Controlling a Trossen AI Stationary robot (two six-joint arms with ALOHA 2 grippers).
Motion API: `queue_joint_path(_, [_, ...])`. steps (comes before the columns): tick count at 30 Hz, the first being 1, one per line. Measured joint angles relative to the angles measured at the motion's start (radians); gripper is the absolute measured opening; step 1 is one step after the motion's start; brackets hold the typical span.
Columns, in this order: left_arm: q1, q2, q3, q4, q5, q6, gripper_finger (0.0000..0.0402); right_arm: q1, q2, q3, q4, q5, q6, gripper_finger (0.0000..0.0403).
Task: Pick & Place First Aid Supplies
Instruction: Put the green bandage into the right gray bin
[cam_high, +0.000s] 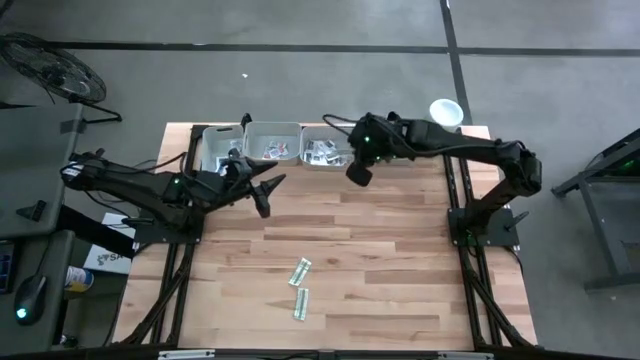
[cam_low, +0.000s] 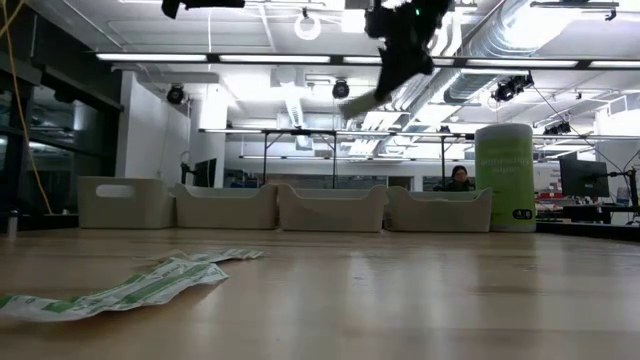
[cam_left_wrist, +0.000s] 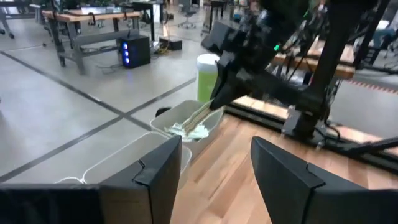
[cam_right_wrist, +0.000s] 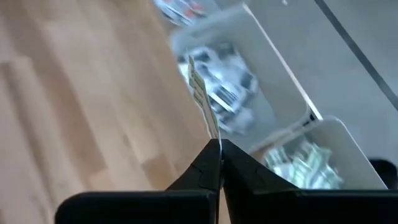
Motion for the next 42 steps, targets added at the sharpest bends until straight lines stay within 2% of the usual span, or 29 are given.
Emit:
queue_joint_path(10, [0.0, -0.017, 0.0, -0.075, -0.002, -0.059, 0.0193, -0.178, -0.002, -0.173, 0.035, 0.004, 0.039, 0.0])
queue_joint_path(20, [0.0, -0.017, 0.0, -0.122, -0.007, -0.11, 0.0193, -0.303, -0.054, -0.382, 0.238, 0.053, 0.242, 0.0])
queue_joint_path(28, [0.0, -0.017, 0.0, -0.127, -0.012, -0.134, 0.0193, -0.354, -0.054, -0.515, 0.465, 0.029, 0.421, 0.0])
queue_joint_path(34, [0.0, -0.017, 0.0, -0.162, -0.015, -0.174, 0.0193, -0.383, -0.054, -0.593, 0.599, 0.054, 0.509, 0.0])
queue_joint_path(42, [0.0, -0.017, -0.001, -0.175, -0.016, -0.186, 0.0193, -0.402, -0.053, -0.63, 0.702, 0.039, 0.572, 0.0])
